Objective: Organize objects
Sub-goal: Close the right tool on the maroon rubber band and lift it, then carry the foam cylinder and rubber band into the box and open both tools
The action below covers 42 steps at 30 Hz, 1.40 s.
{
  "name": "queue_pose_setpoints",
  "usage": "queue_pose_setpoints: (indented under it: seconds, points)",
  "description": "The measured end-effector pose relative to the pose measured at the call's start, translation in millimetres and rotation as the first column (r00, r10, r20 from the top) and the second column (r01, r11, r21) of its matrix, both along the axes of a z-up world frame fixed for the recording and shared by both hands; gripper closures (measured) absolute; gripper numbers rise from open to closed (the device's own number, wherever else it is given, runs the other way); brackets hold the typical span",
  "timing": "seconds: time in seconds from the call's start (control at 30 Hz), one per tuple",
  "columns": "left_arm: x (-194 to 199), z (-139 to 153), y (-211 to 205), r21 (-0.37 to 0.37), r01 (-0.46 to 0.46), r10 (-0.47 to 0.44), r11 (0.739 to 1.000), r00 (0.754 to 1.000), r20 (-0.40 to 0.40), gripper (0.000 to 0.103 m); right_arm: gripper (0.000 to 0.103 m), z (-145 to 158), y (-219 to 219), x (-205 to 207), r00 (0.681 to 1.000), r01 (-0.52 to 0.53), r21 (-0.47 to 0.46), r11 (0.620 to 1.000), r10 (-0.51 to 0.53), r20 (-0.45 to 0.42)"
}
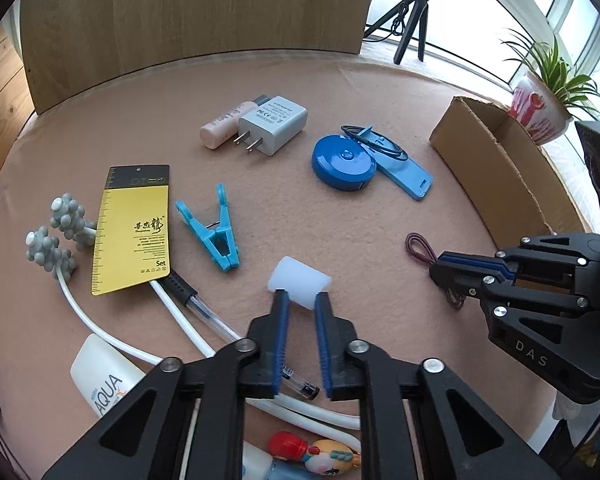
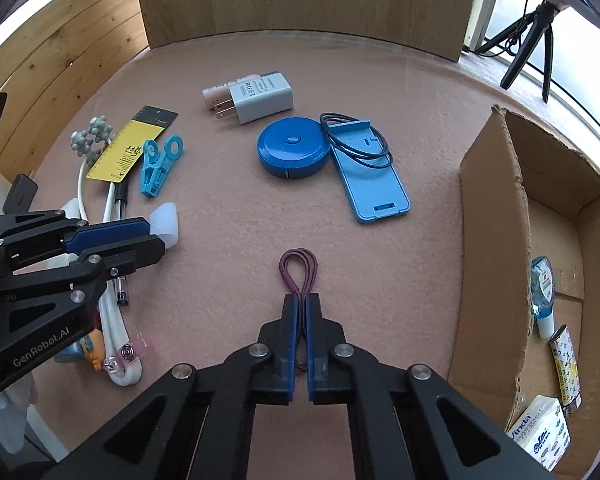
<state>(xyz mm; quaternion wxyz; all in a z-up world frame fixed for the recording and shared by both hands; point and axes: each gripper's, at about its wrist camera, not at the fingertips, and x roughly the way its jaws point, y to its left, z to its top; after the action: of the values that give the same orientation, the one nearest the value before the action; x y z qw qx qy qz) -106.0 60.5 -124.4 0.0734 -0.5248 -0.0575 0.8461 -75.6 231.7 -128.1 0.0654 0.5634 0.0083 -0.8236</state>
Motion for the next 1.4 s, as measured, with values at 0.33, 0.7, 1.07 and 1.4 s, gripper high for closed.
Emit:
queue_pose_setpoints:
  seconds: [0.33,0.7,1.07,1.4]
  points:
    - [-0.7,3.4,1.1,0.005,-0.009,0.009,1.000,1.000,-0.010,0.095,0.100,31.9,19.2,19.7,0.996,0.057,-0.084,0.995,-0.063,-0.071]
    - [4.2,18.6,-21.1,0.047,-0.070,0.072,0.996,0.996,-0.045,0.100,0.100,78.5,43.4,38.4,0.975,0.115,-0.146,0.983,-0.139,-0.170]
    - [1.6,51.8,-11.9,0.079,-0.047,0.055,0.996,0.993,-0.100,0.100,0.100,102.8,70.0,55.2,0.953,0.173,-0.171,0.970,-0.209,-0.222]
    - [-29.1,93.1,52.4,0.106,0.079,-0.058,0.991,0.981,-0.186,0.100,0.100,113.6,125.9,71.9,0.919,0.281,-0.157,0.947,-0.312,-0.240]
